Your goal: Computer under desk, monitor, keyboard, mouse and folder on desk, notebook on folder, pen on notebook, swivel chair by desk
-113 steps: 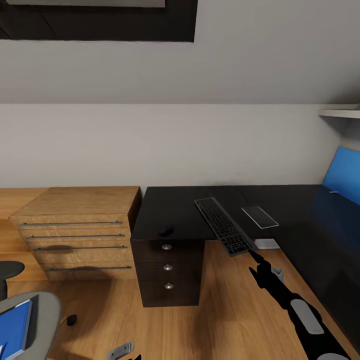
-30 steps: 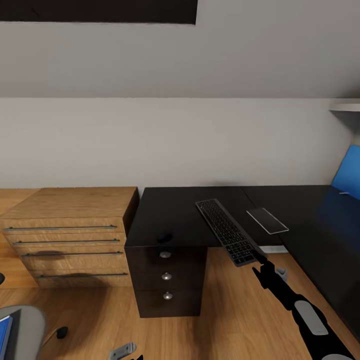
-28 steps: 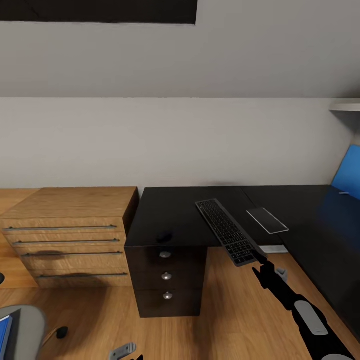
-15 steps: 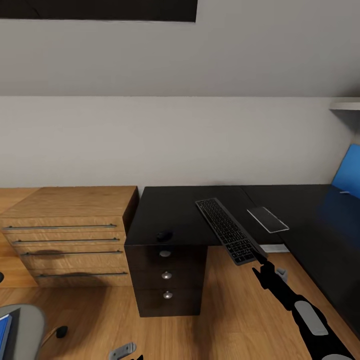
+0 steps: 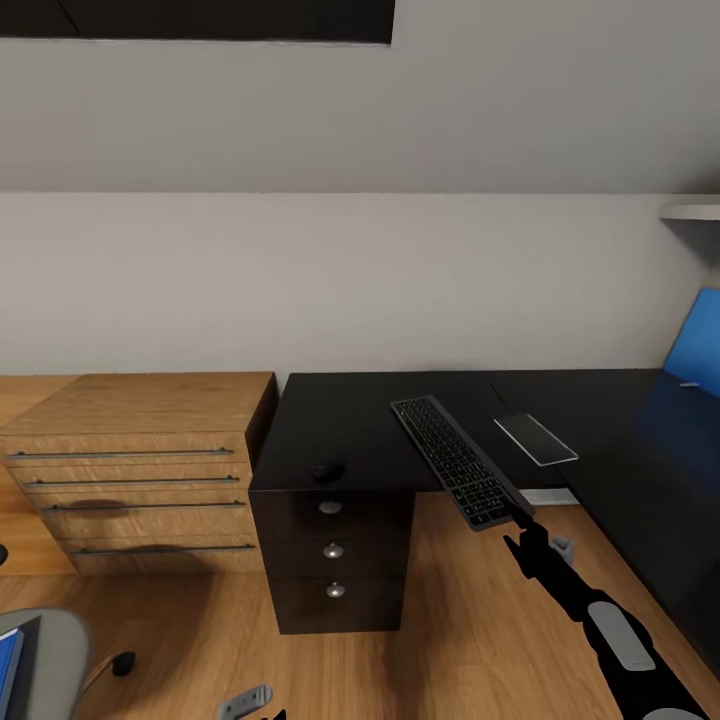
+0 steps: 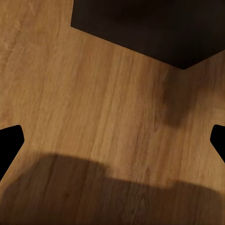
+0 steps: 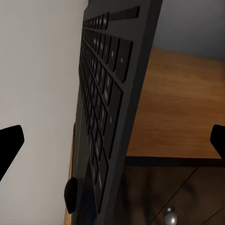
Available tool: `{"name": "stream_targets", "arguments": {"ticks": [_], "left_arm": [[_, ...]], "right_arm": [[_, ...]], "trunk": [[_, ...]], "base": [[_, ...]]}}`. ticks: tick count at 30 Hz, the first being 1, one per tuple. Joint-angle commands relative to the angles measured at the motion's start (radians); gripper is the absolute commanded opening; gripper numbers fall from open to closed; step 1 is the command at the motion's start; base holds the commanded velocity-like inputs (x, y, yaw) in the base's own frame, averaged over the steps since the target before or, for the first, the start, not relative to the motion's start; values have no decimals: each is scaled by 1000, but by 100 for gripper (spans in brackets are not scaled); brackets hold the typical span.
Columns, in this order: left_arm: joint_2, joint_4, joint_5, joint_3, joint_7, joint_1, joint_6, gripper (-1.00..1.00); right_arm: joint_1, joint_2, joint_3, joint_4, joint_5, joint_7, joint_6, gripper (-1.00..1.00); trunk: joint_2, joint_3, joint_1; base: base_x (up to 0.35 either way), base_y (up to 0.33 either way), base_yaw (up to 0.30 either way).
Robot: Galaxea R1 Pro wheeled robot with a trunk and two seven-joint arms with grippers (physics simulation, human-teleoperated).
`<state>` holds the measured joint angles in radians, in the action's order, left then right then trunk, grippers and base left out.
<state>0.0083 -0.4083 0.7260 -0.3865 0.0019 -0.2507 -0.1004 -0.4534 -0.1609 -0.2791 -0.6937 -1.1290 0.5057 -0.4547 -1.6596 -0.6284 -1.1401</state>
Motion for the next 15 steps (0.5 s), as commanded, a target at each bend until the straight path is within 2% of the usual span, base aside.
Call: {"name": "stream_targets", "arguments": {"ticks": [1,7,15], "left_arm": [[1,1,10,-8,0,-1,-5,100],[2,1,10,-8,0,-1,-6,100],[2,1,13,-8,0,-1,-7,100]], "right_arm": [[-1,1,-2,0,-6,0,-9,100],[-1,1,-2,0,-6,0,-9,100],[-1,1,-2,0,-6,0,-9,100]], "trunk": [[0,-1,0],[0,-1,0],[0,-1,0]], "base": [[0,0,0],[57,0,0],[133,7,0]]}}
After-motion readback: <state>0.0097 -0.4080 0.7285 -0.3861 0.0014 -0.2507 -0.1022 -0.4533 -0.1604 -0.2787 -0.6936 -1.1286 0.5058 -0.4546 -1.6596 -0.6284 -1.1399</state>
